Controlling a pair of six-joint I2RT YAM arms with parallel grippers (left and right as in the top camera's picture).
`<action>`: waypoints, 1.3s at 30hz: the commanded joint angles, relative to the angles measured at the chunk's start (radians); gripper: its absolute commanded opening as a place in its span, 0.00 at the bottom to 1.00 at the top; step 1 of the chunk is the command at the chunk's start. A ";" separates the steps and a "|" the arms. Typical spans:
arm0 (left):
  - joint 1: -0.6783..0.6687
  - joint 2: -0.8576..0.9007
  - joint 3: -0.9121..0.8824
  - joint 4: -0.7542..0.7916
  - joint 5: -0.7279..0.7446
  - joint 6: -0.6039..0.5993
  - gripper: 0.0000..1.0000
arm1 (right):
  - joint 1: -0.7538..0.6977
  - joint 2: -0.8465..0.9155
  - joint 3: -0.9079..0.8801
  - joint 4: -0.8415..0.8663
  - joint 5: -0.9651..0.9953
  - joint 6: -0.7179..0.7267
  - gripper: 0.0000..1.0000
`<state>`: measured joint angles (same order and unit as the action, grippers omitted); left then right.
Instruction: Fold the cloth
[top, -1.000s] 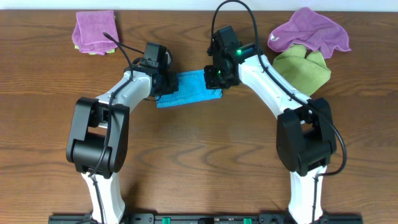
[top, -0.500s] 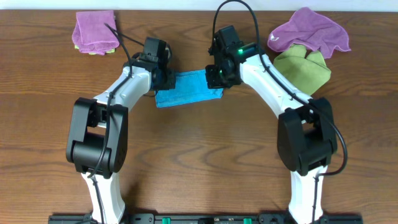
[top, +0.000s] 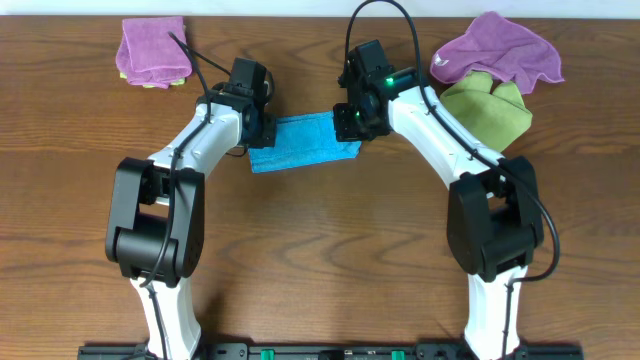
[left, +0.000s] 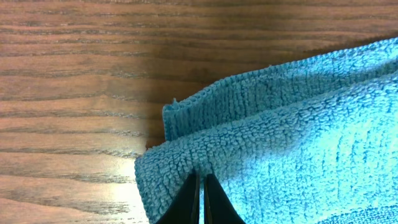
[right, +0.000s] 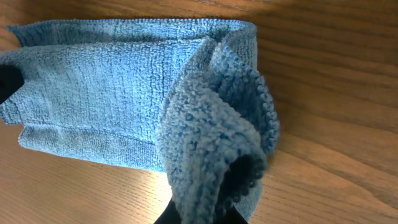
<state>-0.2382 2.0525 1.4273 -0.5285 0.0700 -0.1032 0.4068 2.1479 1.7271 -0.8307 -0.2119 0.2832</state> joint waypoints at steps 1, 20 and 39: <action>0.004 -0.020 0.023 -0.007 -0.020 0.014 0.06 | -0.018 -0.027 0.027 -0.003 0.003 -0.012 0.02; 0.038 -0.011 -0.072 0.066 -0.001 -0.034 0.06 | -0.027 -0.027 0.027 -0.003 0.003 -0.019 0.01; 0.049 -0.021 0.023 0.022 -0.030 -0.027 0.06 | -0.035 -0.027 0.027 0.004 0.002 -0.019 0.02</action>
<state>-0.1959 2.0521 1.4097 -0.4950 0.0666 -0.1356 0.3759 2.1479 1.7290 -0.8265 -0.2111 0.2771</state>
